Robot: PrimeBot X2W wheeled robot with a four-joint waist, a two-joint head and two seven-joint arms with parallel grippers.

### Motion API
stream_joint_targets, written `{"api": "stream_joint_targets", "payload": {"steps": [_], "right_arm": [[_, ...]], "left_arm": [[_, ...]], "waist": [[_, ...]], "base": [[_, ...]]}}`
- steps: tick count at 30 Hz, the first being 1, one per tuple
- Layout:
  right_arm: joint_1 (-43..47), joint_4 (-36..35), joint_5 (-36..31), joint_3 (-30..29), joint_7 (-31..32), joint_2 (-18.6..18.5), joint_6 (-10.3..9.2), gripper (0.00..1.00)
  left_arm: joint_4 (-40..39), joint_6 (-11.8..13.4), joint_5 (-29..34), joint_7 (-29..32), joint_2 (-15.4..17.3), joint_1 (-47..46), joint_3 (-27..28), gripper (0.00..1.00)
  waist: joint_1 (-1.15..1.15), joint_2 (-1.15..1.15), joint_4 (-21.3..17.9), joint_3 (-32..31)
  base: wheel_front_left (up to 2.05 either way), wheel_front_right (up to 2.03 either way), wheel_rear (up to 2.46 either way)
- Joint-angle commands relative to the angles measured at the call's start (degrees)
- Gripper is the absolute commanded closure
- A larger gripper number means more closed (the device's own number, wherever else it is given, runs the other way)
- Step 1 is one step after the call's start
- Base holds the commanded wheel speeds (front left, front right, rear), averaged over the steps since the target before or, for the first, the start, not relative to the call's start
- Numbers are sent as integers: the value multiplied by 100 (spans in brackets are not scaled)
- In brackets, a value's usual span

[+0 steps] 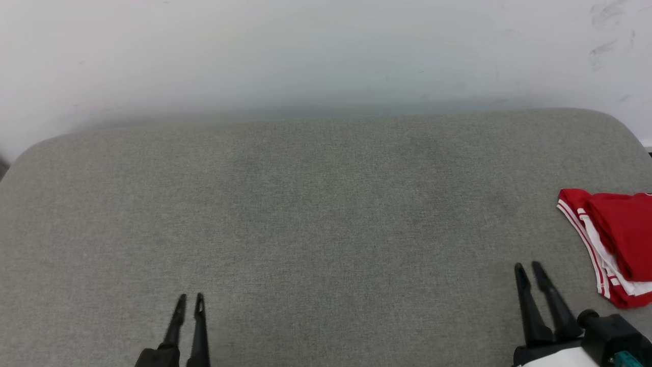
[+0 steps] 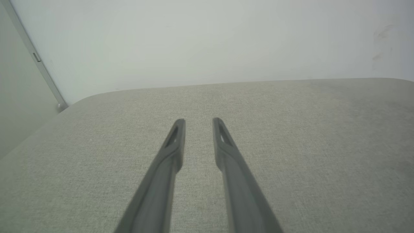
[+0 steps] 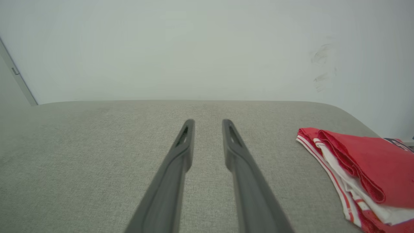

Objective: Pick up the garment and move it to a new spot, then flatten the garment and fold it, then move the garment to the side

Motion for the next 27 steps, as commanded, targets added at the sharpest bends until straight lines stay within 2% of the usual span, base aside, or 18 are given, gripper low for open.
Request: {"api": "stream_joint_targets", "payload": {"steps": [1, 3, 18, 27], "right_arm": [[15, 40, 14, 3, 2, 0, 1, 100], [38, 106, 99, 9, 29, -1, 1, 100], [-218, 288, 1926, 3, 360, -82, 0, 100], [-339, 374, 2760, -12, 524, -109, 0, 100]], "left_arm": [[41, -2, -12, -1, -3, 17, -8, 100], [110, -10, -101, 12, -7, 21, -13, 100], [333, -244, -1983, 347, 84, -315, 66, 100], [457, -361, -2843, 510, 117, -477, 110, 100]], "waist": [[0, 0, 0, 0], [0, 0, 2, -1], [0, 0, 36, -9], [0, 0, 53, -14]], "base": [[0, 0, 0], [0, 0, 0], [0, 0, 0], [0, 0, 0]]}}
